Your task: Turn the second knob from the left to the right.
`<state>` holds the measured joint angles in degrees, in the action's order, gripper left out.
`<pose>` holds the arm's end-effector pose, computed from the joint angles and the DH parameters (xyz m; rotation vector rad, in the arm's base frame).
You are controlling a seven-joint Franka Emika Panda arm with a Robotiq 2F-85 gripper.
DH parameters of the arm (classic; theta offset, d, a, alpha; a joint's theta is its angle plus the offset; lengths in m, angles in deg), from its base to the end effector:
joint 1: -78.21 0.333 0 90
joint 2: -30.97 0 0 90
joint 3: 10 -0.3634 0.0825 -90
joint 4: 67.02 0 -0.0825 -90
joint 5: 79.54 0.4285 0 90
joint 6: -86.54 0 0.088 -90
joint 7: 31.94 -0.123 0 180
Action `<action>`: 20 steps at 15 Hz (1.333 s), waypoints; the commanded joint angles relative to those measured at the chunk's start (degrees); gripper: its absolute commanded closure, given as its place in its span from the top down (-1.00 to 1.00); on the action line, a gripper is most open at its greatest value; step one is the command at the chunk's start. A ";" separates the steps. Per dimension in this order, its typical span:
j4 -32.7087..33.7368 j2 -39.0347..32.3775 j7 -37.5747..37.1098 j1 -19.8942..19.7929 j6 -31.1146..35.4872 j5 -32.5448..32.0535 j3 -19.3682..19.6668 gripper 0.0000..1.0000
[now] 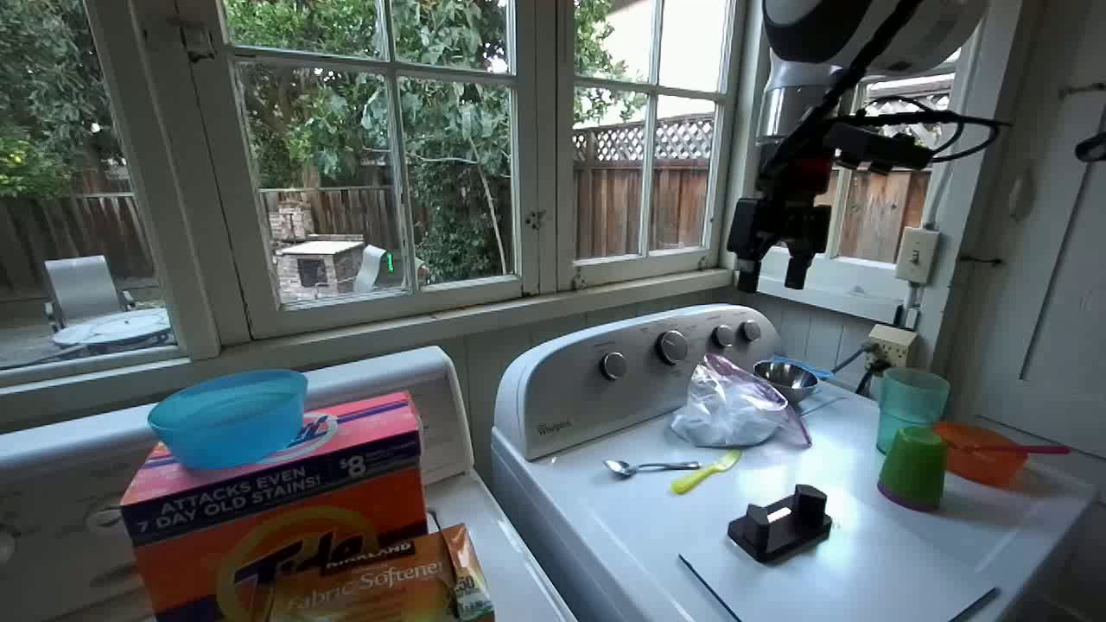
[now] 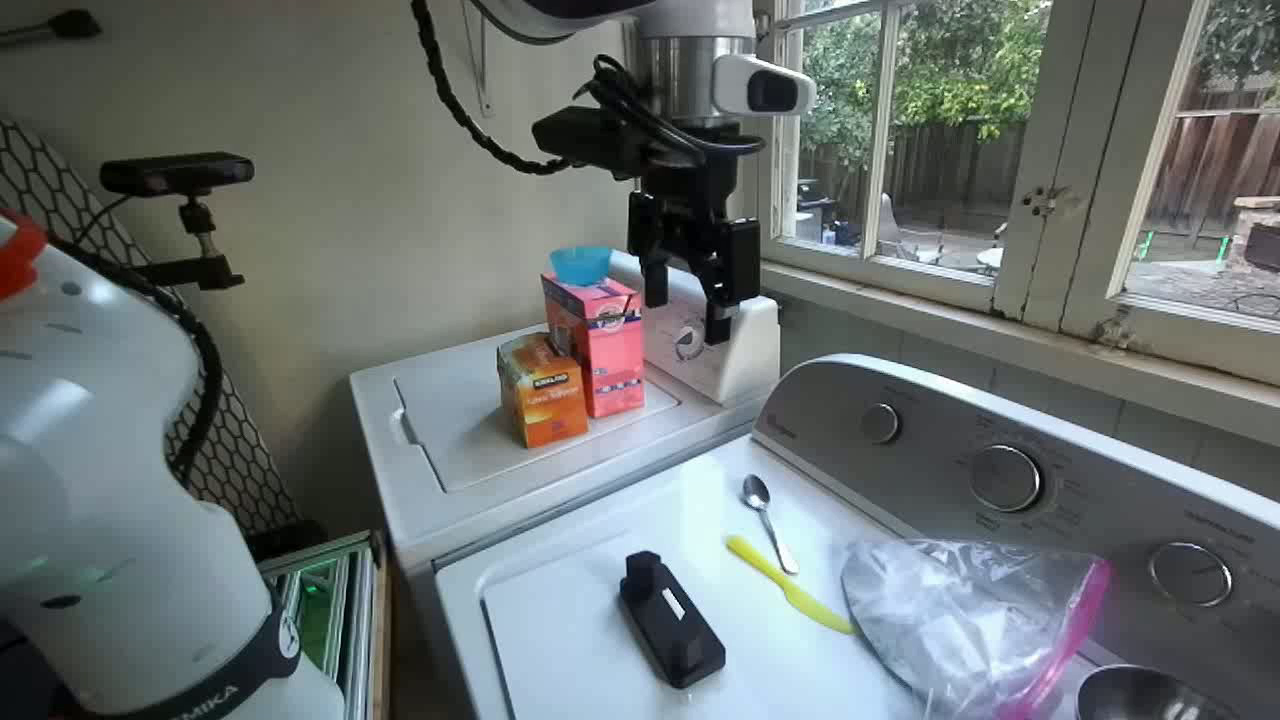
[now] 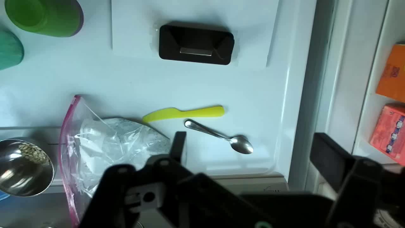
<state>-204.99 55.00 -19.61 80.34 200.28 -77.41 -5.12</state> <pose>0.4398 -0.0200 0.4762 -3.0631 -0.2449 -0.0057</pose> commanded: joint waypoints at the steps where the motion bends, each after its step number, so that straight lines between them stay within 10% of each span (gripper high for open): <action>1: 0.10 -0.03 0.15 -0.51 -0.13 0.20 -0.47 1.00; 7: 0.10 -0.03 0.15 -0.51 -0.13 0.20 -0.47 1.00; 15: 4.88 -15.50 -5.62 -1.22 17.23 -2.54 -2.88 1.00; 20: 11.05 -27.24 -14.66 -3.48 29.31 -17.03 -3.22 1.00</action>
<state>-198.87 34.72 -28.41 78.74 225.76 -85.13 -7.81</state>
